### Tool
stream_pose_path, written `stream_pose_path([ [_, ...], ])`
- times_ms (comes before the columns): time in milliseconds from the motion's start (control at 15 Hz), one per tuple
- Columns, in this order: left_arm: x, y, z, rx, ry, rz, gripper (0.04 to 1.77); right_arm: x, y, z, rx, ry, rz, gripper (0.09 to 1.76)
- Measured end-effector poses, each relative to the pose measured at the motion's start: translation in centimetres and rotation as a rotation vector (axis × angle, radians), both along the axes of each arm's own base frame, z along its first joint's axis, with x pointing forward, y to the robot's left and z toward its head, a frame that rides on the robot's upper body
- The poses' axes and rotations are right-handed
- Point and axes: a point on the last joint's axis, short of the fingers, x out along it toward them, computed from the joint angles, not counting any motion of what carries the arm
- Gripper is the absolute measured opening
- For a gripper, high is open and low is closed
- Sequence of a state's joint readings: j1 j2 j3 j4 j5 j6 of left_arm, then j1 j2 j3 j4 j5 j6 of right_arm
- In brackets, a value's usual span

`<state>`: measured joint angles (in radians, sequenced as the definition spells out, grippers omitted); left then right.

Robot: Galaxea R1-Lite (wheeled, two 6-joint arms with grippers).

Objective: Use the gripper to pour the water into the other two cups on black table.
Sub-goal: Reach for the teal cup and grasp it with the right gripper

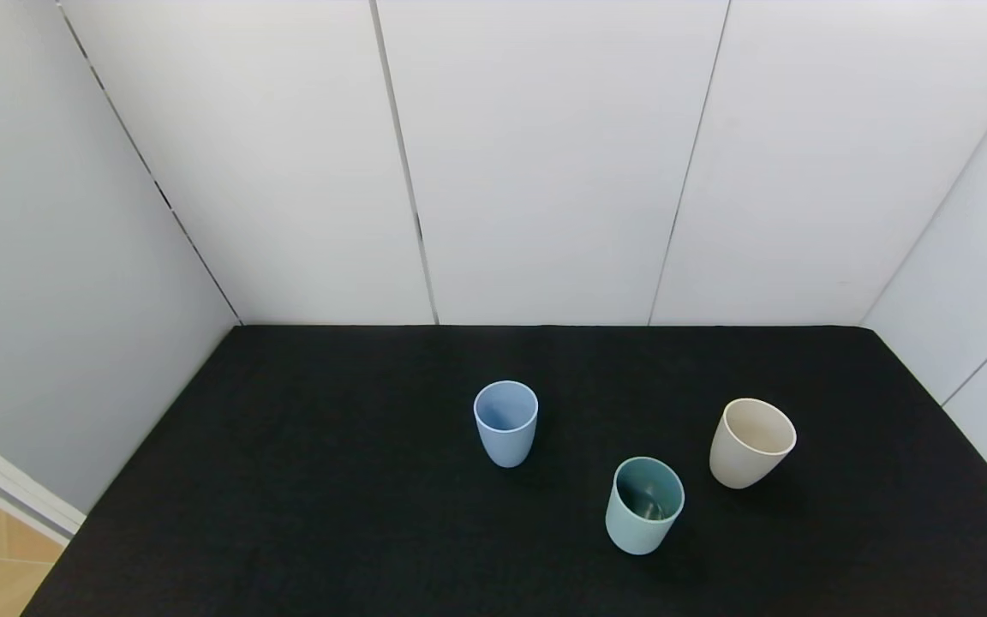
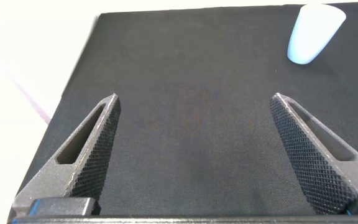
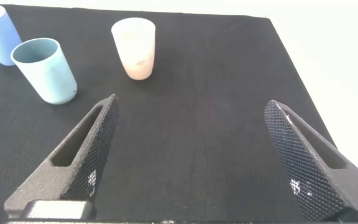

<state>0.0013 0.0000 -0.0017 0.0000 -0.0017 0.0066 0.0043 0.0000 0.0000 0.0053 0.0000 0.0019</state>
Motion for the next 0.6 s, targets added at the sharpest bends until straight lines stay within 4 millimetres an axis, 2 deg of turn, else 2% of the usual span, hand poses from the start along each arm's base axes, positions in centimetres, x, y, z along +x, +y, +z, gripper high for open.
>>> stream_pose_path([
  [600, 0.0, 0.0, 0.0, 0.0, 0.0, 0.0, 1.72, 0.0, 0.0, 0.01, 0.006, -0.001, 0.001, 1.71],
])
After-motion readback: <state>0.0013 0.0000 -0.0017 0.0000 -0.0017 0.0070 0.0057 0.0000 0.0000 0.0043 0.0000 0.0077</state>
